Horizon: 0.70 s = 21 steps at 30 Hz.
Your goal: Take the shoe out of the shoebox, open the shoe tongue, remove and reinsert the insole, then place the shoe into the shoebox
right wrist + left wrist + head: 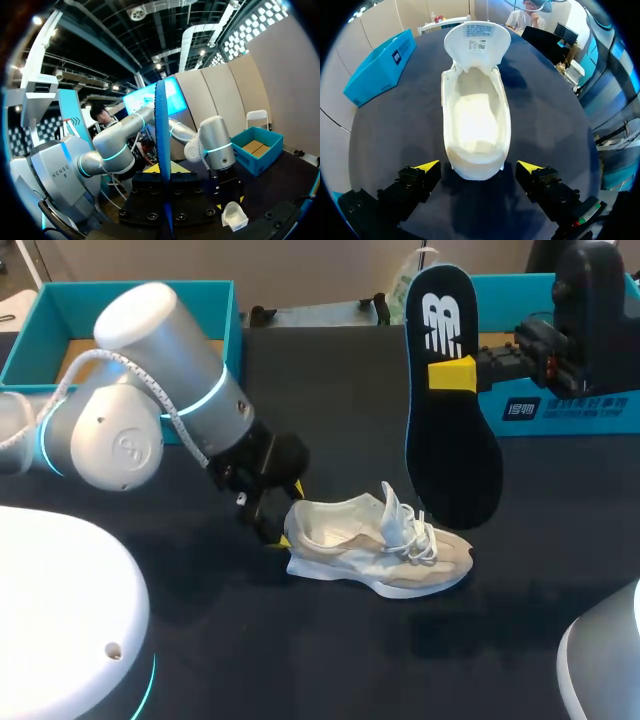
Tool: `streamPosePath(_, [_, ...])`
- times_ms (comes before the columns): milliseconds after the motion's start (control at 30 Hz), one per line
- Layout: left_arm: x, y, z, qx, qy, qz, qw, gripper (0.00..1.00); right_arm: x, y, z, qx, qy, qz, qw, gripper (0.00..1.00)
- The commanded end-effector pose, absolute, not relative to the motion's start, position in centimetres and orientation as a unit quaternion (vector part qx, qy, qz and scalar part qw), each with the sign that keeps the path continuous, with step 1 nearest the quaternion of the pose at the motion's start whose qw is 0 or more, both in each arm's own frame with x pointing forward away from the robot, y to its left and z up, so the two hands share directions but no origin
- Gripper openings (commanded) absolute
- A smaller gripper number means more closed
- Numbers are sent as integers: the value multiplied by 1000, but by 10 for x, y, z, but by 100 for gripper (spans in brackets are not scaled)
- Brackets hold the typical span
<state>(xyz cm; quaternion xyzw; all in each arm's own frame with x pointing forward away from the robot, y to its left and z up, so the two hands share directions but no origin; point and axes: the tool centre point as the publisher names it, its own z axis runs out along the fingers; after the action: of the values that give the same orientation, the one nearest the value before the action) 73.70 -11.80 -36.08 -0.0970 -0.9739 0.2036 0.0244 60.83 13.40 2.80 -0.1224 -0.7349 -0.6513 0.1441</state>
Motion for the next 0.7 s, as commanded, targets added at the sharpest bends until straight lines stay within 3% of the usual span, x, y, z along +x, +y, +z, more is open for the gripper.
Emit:
streamPosePath(33, [737,-121,-356,-100,-982,159,11,100,610,136,28,-122,-736,-650,145,0])
streamPosePath(700, [735,-133,-348,-102,-991,86,-2,100,610,136,28,-122,-736,-650,145,0])
